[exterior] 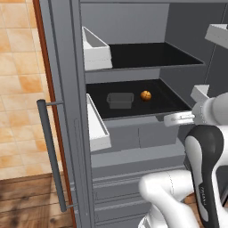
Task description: Move the tupperware and orange from the top shelf to the second highest shelf to make space. Then, place the pitcher from the counter on the cleared top shelf.
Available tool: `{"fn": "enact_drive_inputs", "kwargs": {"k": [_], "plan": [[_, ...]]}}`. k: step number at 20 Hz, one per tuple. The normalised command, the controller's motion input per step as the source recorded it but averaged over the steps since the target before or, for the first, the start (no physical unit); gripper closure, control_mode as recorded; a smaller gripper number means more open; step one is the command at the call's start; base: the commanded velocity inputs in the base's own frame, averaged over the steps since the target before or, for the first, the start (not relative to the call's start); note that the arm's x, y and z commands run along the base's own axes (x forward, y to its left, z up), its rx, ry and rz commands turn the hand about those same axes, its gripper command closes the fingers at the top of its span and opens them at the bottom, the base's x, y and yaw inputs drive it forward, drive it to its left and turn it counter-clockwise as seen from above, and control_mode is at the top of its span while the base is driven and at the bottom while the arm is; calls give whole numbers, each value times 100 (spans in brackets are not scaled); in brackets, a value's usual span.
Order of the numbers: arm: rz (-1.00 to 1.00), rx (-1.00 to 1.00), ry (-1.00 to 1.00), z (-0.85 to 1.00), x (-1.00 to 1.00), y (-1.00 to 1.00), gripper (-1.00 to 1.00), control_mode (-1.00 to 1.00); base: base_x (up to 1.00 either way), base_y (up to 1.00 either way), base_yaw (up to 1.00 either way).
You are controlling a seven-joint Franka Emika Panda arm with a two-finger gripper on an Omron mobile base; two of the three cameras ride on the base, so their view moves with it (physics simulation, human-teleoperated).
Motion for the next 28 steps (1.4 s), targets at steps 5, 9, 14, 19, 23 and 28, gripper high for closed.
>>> {"fn": "enact_drive_inputs", "kwargs": {"k": [5, 9, 14, 19, 23, 28], "plan": [[0, 0, 0, 0, 0, 0, -100, 100, -40, 0, -9], [0, 0, 0, 0, 0, 0, -100, 100, -66, -7, -27], [0, 0, 0, 0, 0, 0, -100, 100, -43, -4, -46], [0, 0, 0, 0, 0, 0, -100, 100, -5, -3, -60], [0, 0, 0, 0, 0, 0, -100, 100, 0, -20, -72], [0, 0, 0, 0, 0, 0, -100, 100, 0, -21, -80]]}}
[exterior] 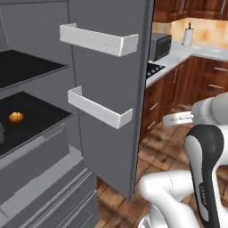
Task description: Move the tupperware and orange from the top shelf to the second highest shelf to make space. Then, place the pitcher from the counter on the cleared top shelf.
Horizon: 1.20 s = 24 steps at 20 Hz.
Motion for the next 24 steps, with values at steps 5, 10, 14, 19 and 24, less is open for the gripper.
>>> {"fn": "enact_drive_inputs", "kwargs": {"k": [5, 10, 14, 19, 24], "plan": [[0, 0, 0, 0, 0, 0, -100, 100, 0, -29, -79], [0, 0, 0, 0, 0, 0, -100, 100, 14, -37, -59], [0, 0, 0, 0, 0, 0, -100, 100, 39, -35, -20], [0, 0, 0, 0, 0, 0, -100, 100, 77, -40, 7], [0, 0, 0, 0, 0, 0, -100, 100, 83, -36, 31]]}}
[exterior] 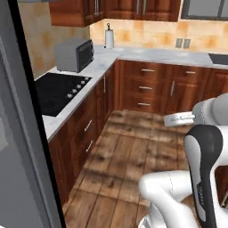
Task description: Move the tupperware and orange from the top shelf to the second highest shelf to make space. Then, place the pitcher from the counter on the cleared top shelf.
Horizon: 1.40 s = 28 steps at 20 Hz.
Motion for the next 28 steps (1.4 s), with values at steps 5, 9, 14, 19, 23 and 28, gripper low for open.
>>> {"fn": "enact_drive_inputs", "kwargs": {"k": [5, 9, 14, 19, 23, 28], "plan": [[0, 0, 0, 0, 0, 0, -100, 100, 72, -9, 65], [0, 0, 0, 0, 0, 0, -100, 100, 70, -6, 71], [0, 0, 0, 0, 0, 0, -100, 100, 86, -4, 69], [0, 0, 0, 0, 0, 0, -100, 100, 91, -2, 67], [0, 0, 0, 0, 0, 0, -100, 100, 73, -6, 70], [0, 0, 0, 0, 0, 0, -100, 100, 40, -9, 74]]}}
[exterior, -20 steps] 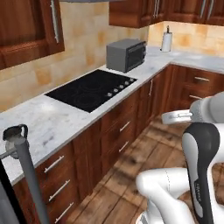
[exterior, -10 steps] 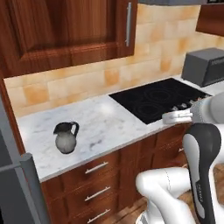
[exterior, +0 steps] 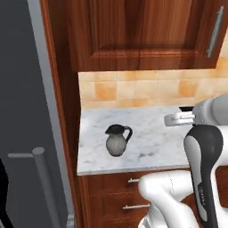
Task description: Move the tupperware and orange from the top shelf to the second highest shelf to make space. Then, place the pitcher from the counter on the cleared top shelf.
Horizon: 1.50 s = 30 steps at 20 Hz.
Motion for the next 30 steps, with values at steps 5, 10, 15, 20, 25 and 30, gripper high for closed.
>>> {"fn": "enact_drive_inputs", "kwargs": {"k": [5, 10, 15, 20, 25, 30], "plan": [[0, 0, 0, 0, 0, 0, -100, 100, 16, -18, 70], [0, 0, 0, 0, 0, 0, -100, 100, 15, -25, 63], [0, 0, 0, 0, 0, 0, -100, 100, 37, -21, 53], [0, 0, 0, 0, 0, 0, -100, 100, 44, -29, 51], [0, 0, 0, 0, 0, 0, -100, 100, 36, -56, 50], [0, 0, 0, 0, 0, 0, -100, 100, 10, -48, 28]]}}
